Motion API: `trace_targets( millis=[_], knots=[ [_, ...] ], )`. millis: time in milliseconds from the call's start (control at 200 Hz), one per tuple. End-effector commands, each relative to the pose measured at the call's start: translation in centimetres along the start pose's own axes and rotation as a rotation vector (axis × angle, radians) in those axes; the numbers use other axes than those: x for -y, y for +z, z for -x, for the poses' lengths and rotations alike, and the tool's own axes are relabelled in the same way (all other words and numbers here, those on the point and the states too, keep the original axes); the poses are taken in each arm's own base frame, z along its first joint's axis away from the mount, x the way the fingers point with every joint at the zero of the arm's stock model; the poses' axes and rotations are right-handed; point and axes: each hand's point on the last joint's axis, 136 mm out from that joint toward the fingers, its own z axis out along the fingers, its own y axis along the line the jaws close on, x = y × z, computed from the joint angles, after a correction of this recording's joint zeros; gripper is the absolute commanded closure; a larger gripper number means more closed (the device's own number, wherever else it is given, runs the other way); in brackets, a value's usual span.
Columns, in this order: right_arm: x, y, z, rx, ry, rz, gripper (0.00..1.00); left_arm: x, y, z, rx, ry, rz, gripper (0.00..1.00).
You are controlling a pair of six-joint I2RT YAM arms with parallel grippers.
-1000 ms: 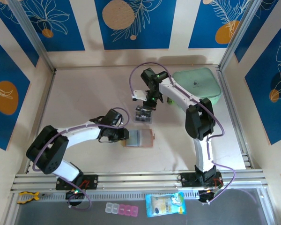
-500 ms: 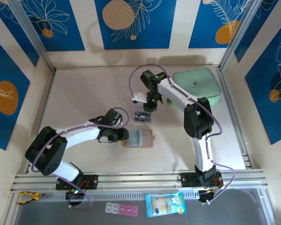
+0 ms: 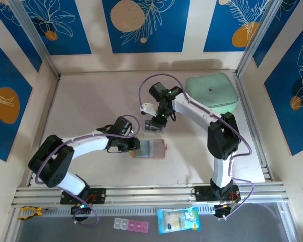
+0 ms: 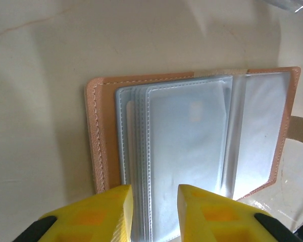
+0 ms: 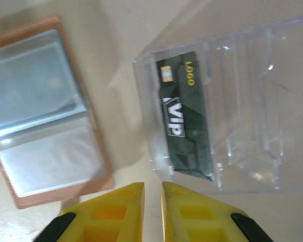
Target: Take the credit cards out of the card holder
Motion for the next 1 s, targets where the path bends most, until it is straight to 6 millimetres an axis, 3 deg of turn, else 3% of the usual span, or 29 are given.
trace_targets(
  millis=[0, 235, 510, 755, 995],
  knots=[
    [-1.8, -0.9, 1.0, 0.082, 0.137, 0.002, 0.80, 0.0, 0.4, 0.0, -0.016, -0.007, -0.010, 0.70],
    [-2.7, -2.0, 0.5, 0.164, 0.316, -0.045, 0.78, -2.2, 0.7, -1.0, -0.019, -0.013, 0.057, 0.70],
    [-5.3, -3.4, 3.2, 0.333, 0.633, 0.126, 0.77, -3.2, -0.3, -1.3, 0.012, -0.002, 0.090, 0.70],
    [-7.2, -1.1, 3.2, 0.341, 0.857, 0.241, 0.77, -2.5, -0.5, -0.7, 0.033, 0.002, 0.062, 0.70],
    [-8.0, 0.6, 2.4, 0.282, 1.007, 0.295, 0.86, -1.7, -1.8, 0.2, 0.095, 0.002, 0.038, 0.74]
  ],
)
